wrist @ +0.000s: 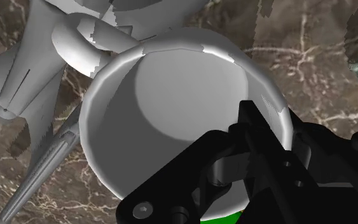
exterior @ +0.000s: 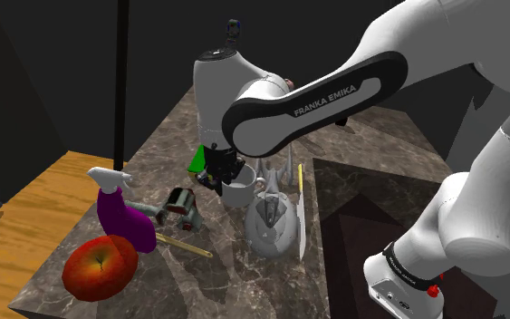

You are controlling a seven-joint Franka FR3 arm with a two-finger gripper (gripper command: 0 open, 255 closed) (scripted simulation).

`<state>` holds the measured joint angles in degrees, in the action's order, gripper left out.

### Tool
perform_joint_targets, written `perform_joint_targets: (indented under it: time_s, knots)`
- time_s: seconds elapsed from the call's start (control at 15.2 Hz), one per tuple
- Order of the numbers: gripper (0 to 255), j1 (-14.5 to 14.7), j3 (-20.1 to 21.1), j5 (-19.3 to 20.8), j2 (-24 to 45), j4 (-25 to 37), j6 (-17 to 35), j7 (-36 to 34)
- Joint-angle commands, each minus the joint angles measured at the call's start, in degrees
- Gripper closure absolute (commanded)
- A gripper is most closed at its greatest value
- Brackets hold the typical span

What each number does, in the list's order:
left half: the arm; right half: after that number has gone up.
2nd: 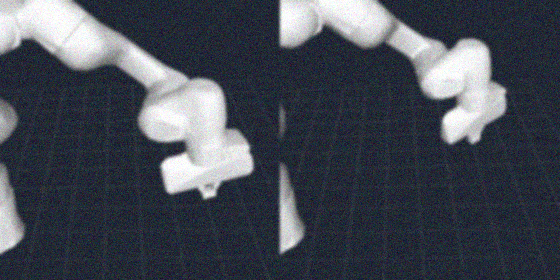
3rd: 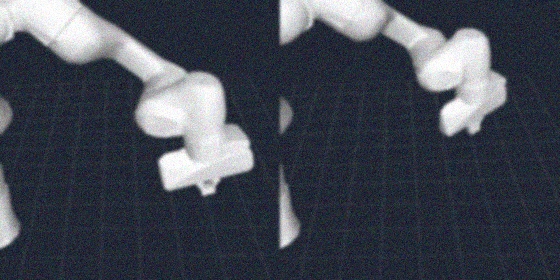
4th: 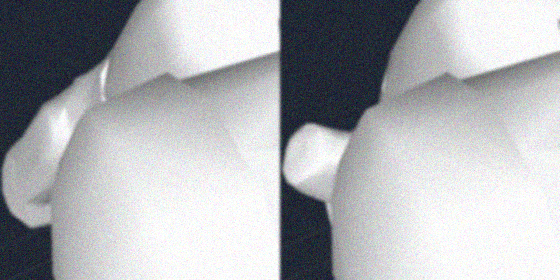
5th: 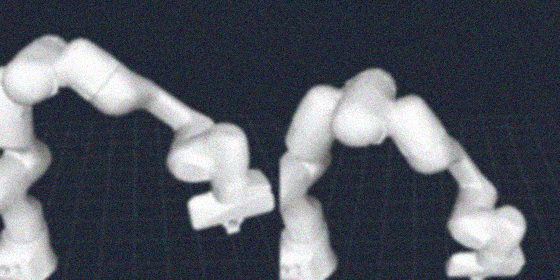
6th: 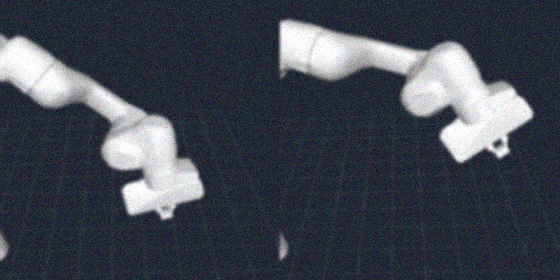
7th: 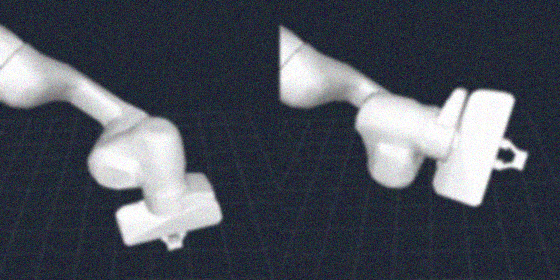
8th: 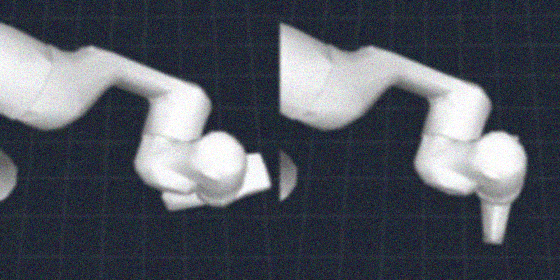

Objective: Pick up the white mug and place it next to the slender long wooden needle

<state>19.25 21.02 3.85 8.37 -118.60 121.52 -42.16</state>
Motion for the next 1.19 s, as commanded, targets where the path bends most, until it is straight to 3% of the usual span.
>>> perform_joint_targets:
  time_s: [0.0, 0.2, 0.26, 0.59, 0.86, 1.12]
  knots:
    - [255, 0.0, 0.0, 0.0, 0.0, 0.0, 0.0, 0.0]
    - [255, 0.0, 0.0, 0.0, 0.0, 0.0, 0.0, 0.0]
    - [0, 0.0, 0.0, 0.0, 0.0, 0.0, 0.0, 0.0]
    - [0, 0.0, 0.0, 0.0, 0.0, 0.0, 0.0, 0.0]
    - [0, -0.2, 0.2, -1.2, -2.5, 4.6, -6.9, 0.8]
    - [0, -0.2, 0.2, -1.2, -2.5, 4.6, -6.9, 0.8]
